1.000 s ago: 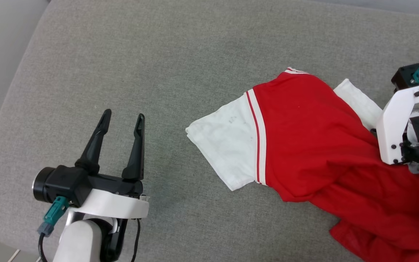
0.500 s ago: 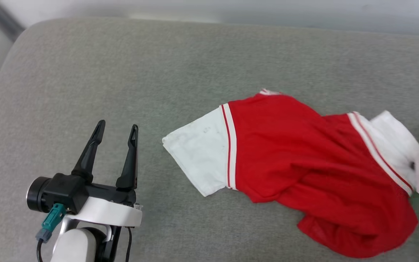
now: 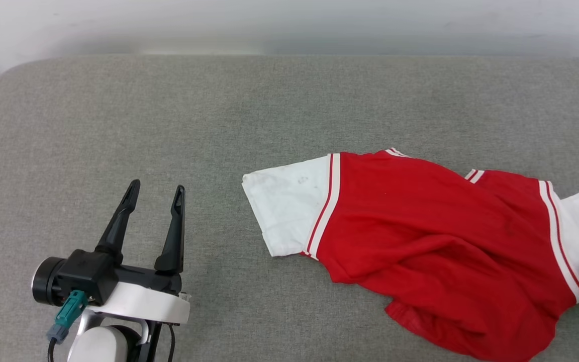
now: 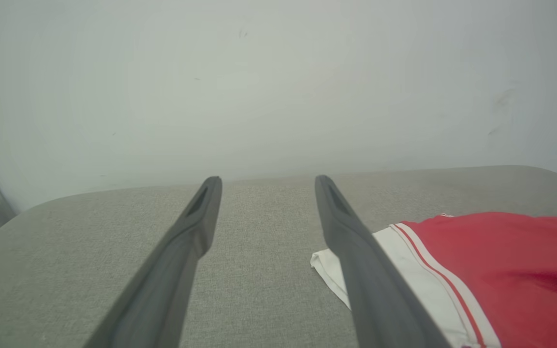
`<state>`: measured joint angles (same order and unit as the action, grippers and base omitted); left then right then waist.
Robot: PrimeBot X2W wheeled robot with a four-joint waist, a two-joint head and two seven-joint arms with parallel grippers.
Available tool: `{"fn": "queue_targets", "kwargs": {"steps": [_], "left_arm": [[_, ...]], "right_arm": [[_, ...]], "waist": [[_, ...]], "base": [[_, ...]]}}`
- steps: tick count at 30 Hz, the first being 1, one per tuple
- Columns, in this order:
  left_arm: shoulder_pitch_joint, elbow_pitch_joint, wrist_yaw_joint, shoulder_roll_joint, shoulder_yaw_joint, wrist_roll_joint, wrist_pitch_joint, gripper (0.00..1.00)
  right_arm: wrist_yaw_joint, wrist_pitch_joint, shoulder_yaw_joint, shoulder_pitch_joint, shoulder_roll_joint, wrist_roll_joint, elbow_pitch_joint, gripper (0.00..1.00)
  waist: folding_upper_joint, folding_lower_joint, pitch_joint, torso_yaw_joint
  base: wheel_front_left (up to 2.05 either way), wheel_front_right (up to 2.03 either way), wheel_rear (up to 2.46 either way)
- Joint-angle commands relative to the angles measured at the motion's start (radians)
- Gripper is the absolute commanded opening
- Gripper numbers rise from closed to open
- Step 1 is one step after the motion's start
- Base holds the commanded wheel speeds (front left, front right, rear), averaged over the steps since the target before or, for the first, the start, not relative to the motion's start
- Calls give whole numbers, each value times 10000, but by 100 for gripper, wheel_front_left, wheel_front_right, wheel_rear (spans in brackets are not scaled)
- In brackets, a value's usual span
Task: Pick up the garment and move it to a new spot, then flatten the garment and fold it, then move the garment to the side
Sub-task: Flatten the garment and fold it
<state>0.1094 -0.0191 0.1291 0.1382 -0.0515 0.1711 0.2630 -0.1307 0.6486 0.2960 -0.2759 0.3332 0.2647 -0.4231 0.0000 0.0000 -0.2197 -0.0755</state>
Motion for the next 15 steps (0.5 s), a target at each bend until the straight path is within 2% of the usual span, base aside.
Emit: {"fn": "queue_targets", "kwargs": {"steps": [1, 7, 15], "left_arm": [[-13, 34, 7, 25, 39, -5, 26, 100], [-98, 27, 8, 81, 122, 61, 26, 100], [-341, -171, 9, 11, 256, 173, 26, 100]], "right_arm": [[1, -174, -58, 29, -153, 45, 44, 100], [1, -2492, -605, -185, -536, 459, 1063, 100], [1, -5649, -1387, 754, -1029, 863, 2961, 100]], "waist": [[0, 0, 51, 43], [0, 0, 307, 296], [0, 0, 554, 701]], "base": [[0, 0, 0], [0, 0, 0], [0, 0, 0]]}}
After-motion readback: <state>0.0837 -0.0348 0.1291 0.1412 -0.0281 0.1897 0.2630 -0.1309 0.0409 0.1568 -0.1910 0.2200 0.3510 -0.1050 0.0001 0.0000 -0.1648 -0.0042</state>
